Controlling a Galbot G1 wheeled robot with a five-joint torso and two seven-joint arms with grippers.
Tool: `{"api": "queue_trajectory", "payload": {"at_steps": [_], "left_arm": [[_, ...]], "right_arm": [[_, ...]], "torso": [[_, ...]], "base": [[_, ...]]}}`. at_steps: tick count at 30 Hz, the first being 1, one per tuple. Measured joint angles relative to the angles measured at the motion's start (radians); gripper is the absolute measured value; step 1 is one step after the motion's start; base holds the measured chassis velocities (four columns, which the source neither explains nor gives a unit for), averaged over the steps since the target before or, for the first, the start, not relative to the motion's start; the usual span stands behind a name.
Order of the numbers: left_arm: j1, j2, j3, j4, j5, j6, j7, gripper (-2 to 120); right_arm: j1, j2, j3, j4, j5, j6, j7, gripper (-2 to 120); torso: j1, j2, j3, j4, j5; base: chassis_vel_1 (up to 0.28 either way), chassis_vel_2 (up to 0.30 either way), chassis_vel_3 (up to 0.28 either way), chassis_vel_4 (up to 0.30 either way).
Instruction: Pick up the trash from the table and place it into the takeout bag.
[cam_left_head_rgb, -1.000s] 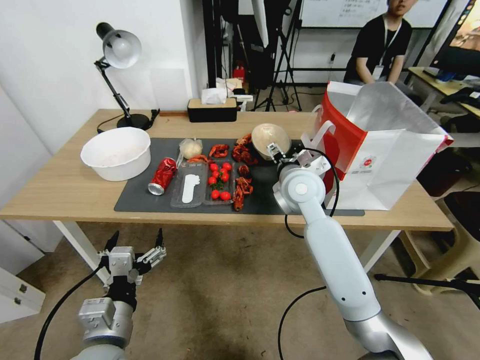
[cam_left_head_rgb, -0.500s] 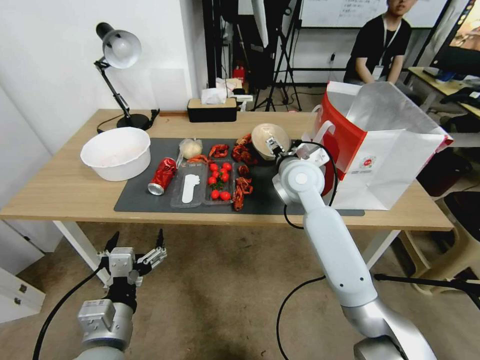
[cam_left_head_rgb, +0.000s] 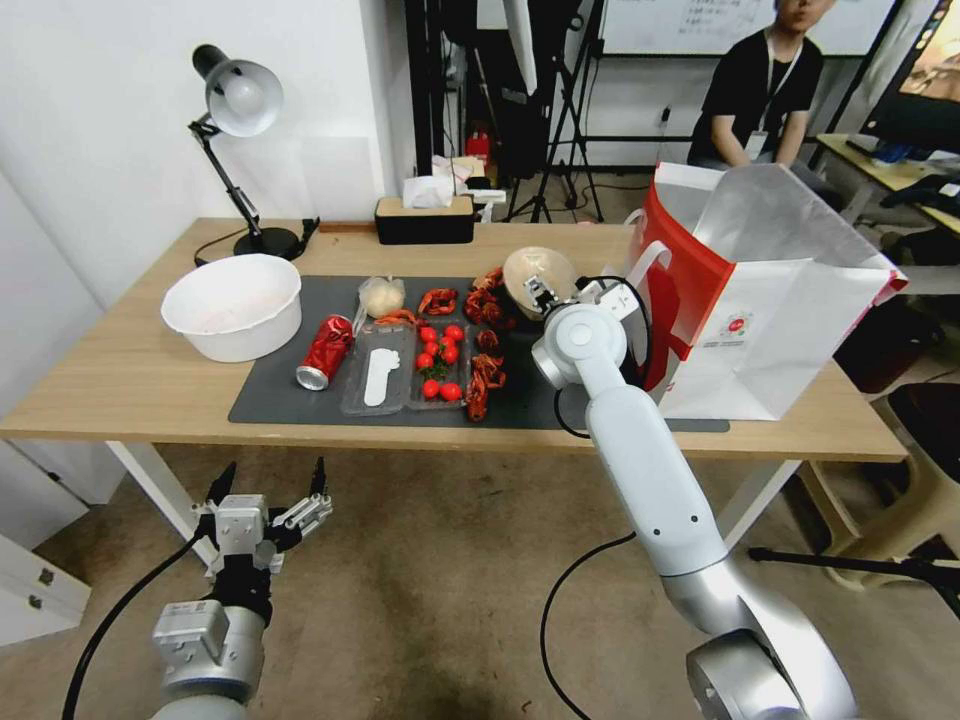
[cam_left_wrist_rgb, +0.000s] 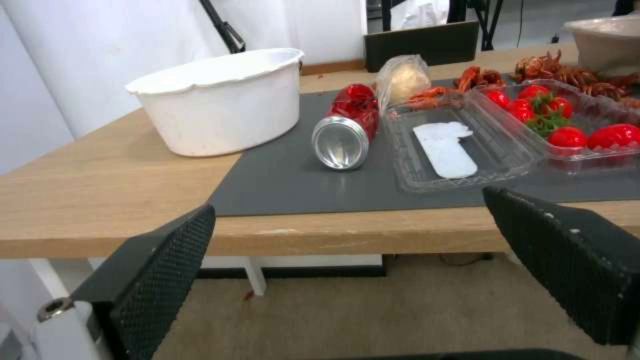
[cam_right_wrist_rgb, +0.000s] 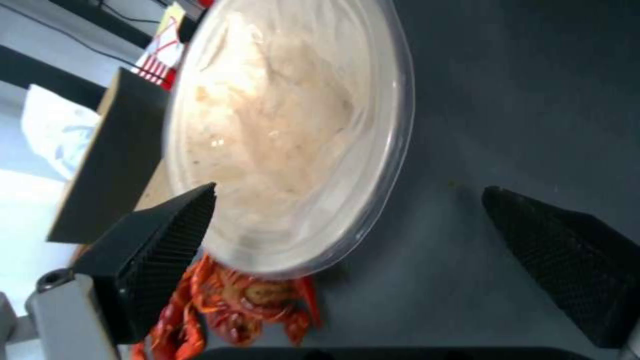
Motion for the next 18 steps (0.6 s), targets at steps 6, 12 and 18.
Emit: {"api": "queue_trajectory", "payload": {"at_steps": [6, 12, 18], "left_arm": [[0.002, -0.001, 0.001, -0.001, 0.000, 0.000, 0.000, 100], [0.003, 0.002, 0.000, -0.005, 0.000, -0.001, 0.000, 100], [0.005, 0.003, 0.000, -0.007, -0.001, -0.001, 0.000, 100]], "right_arm": [[0.023, 0.011, 0.008, -0.047, -0.001, 0.000, 0.001, 100], [0.041, 0.019, 0.011, -0.077, 0.011, -0.005, -0.001, 100], [0.054, 0.029, 0.013, -0.098, 0.019, -0.011, -0.012, 100]], "torso": [[0.000, 0.000, 0.000, 0.0000, -0.0001], [0.000, 0.000, 0.000, 0.0000, 0.0000], [0.000, 0.000, 0.000, 0.0000, -0.0001]], "base": [[0.000, 0.000, 0.000, 0.000], [0.000, 0.000, 0.000, 0.000], [0.000, 0.000, 0.000, 0.000]]}}
